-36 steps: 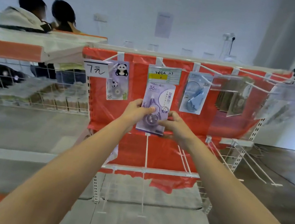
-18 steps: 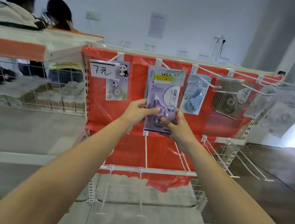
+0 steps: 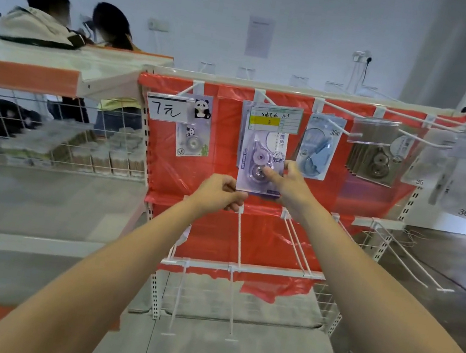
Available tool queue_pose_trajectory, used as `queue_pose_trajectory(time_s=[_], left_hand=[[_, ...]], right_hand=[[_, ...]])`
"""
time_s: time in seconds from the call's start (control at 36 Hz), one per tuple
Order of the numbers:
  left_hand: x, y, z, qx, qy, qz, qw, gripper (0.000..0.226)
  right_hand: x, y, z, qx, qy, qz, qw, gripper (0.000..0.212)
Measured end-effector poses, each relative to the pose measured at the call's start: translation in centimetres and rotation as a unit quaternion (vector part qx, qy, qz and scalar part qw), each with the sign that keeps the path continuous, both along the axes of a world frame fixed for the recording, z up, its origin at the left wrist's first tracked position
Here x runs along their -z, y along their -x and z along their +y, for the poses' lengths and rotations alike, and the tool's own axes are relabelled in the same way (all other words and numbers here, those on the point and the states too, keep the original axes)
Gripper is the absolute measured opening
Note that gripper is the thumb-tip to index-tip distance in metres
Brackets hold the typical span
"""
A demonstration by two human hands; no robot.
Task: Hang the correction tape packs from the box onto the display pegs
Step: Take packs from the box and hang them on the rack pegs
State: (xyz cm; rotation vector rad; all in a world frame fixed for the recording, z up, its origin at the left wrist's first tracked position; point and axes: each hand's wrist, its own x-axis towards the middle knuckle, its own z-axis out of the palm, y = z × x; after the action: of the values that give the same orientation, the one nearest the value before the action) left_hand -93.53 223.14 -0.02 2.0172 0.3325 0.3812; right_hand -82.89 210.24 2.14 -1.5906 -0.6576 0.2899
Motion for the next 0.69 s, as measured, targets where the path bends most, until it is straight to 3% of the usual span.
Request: queue_pose_trajectory(time_s=[0.14,0.33,0.5,0.69], left_hand=[[0.8,0.8,0.8,-0.036,-0.181,0.067,0.981,0.010],[1.5,1.0,1.3,-0.040,-0.297,0.142,0.943,0.020],[2.0,0.9,0.8,-0.062,-0.438,0.187,0.877,0.040],[2.3,0.8,-0.4,-0.098,-0.477,0.216,0.847,0.047]], right_hand=[[0.1,-2.0,1.6,0.038,0.071,-0.054,0.995,0.028],[-0.1,-3.7,3.6,0.060,0.146,-0.107,0.982,0.029],[-0.6,-5.2,4.9,0.055,0.149,-0.098,0.982,0.024],[-0.6,-6.3,4.7,0.061,0.209,-0.144,0.965,0.041]])
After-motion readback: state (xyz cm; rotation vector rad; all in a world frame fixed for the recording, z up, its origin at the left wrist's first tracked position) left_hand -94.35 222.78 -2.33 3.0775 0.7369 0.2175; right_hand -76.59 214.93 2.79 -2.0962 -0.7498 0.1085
